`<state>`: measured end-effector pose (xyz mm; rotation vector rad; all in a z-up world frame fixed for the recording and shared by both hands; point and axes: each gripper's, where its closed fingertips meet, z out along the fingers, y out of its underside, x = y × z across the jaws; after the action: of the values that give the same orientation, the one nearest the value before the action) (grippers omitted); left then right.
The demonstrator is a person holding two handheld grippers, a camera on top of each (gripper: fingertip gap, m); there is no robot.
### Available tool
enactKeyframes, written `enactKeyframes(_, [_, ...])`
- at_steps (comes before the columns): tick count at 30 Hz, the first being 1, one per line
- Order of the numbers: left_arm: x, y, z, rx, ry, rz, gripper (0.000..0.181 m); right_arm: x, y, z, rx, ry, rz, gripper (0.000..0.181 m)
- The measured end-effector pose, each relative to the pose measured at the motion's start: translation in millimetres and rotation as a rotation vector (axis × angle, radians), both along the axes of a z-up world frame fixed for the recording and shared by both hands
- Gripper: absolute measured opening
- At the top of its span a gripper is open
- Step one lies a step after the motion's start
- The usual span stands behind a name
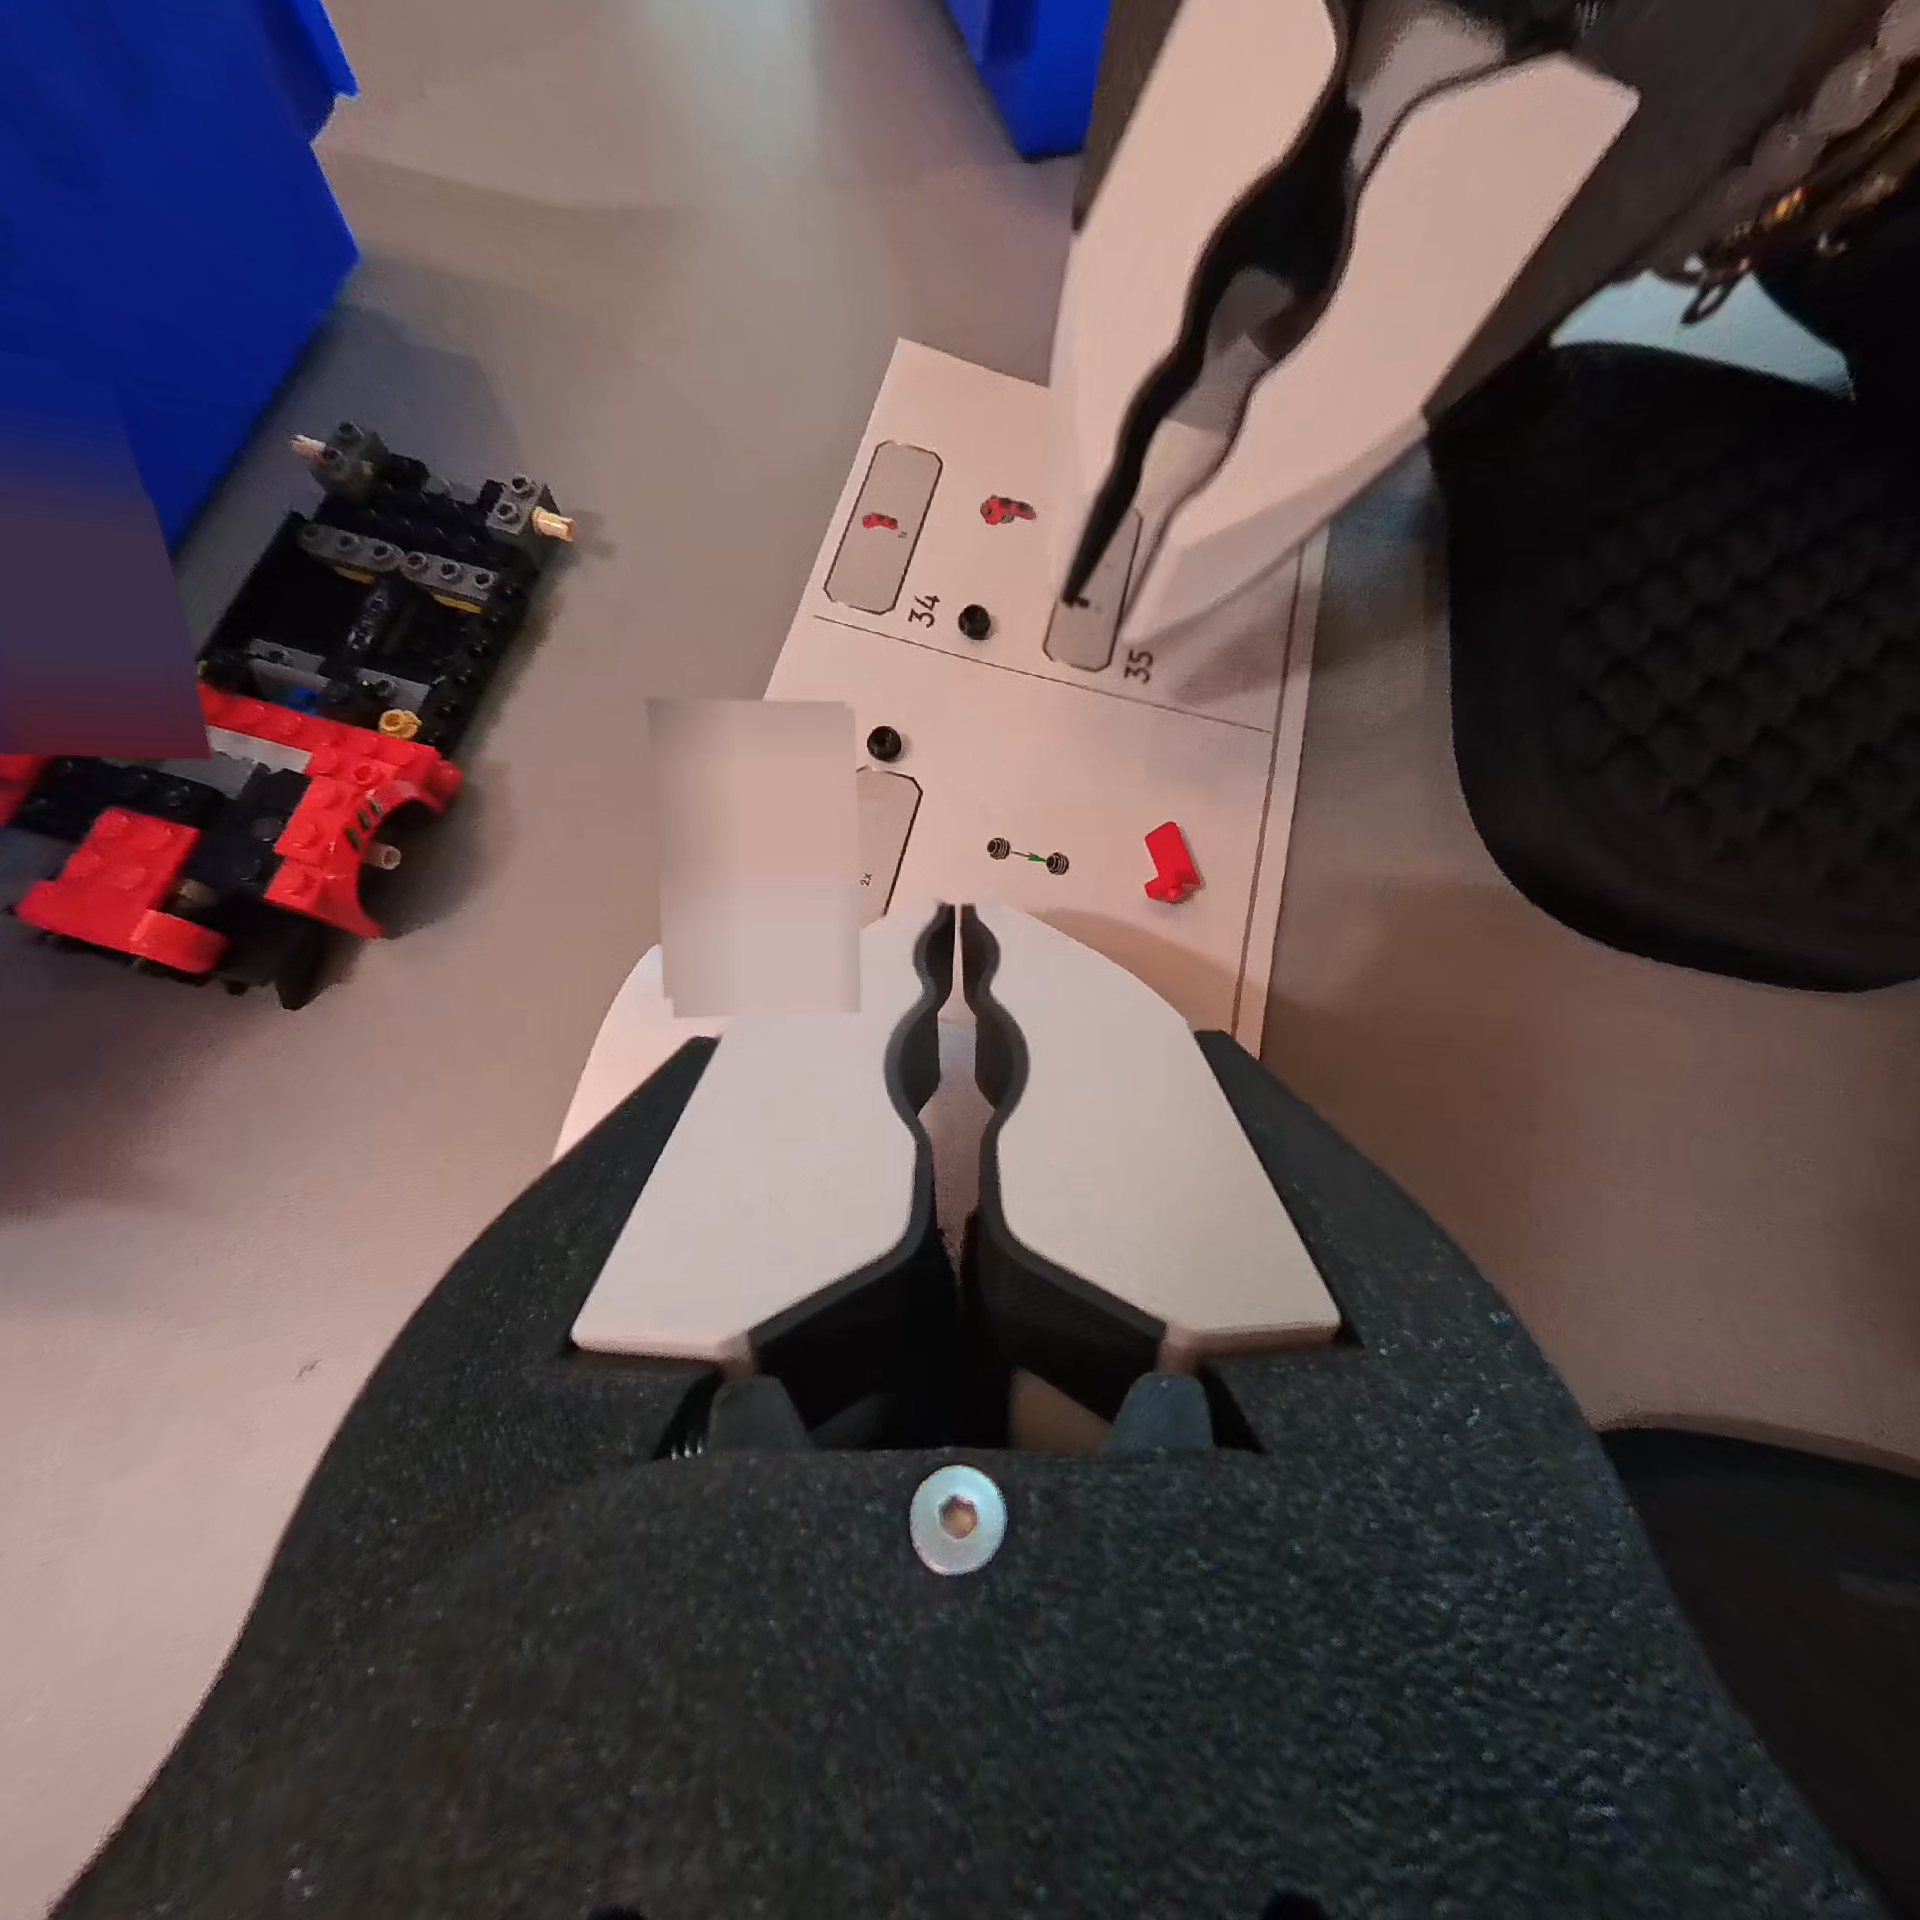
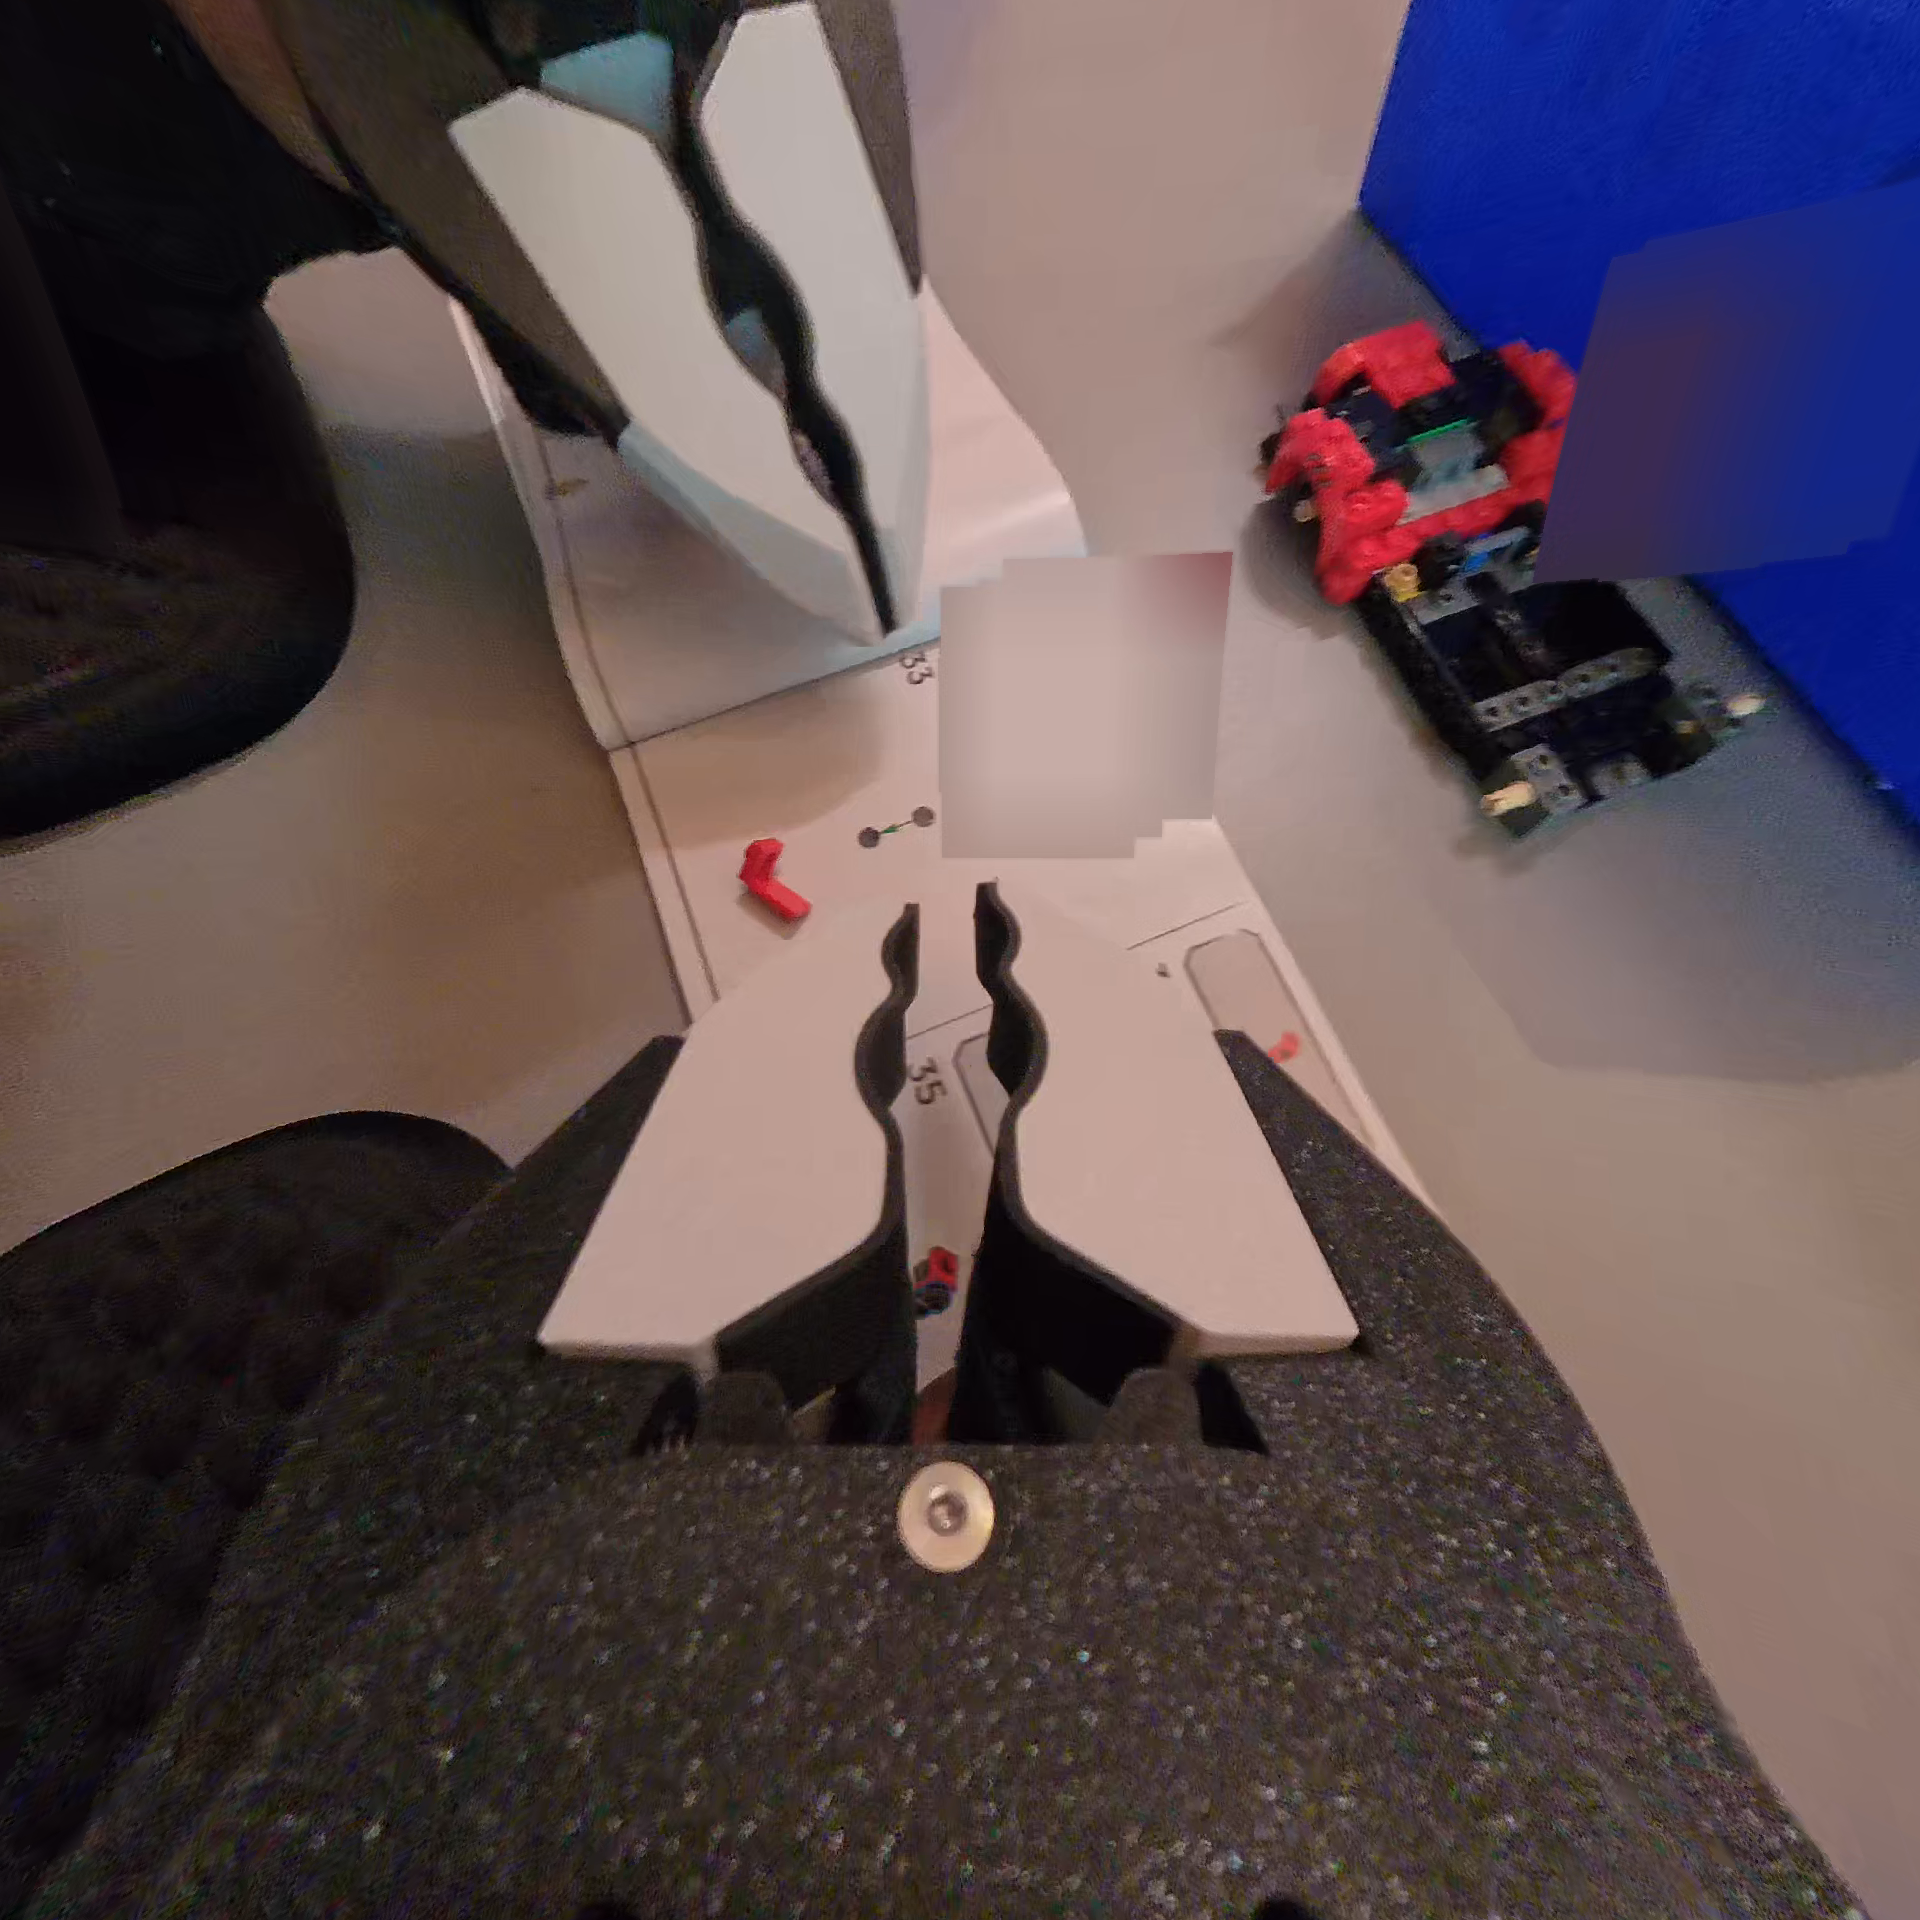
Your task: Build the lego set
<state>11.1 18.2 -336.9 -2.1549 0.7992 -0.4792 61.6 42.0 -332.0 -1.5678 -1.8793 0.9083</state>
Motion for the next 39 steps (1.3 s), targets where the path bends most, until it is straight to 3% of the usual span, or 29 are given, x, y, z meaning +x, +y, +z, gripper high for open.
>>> enactKeyframes(5, [2.8, -2.4, -13.7, -0.034, 0.019, -0.019, 0.002, -9.0, 20.6, -5.6, 0.017, -0.075, -0.003, 0.008])
enactKeyframes(12, [5.8, -5.1, -24.8, -0.066, 0.031, -0.038, 0.004, -26.1, 22.8, -21.7, 0.031, -0.133, 0.030, 0.011])
enactKeyframes(39, [5.2, -3.6, -26.3, -0.091, -0.029, -0.034, 0.002, -34.4, 23.2, -30.5, 0.023, -0.090, 0.040, 0.013])
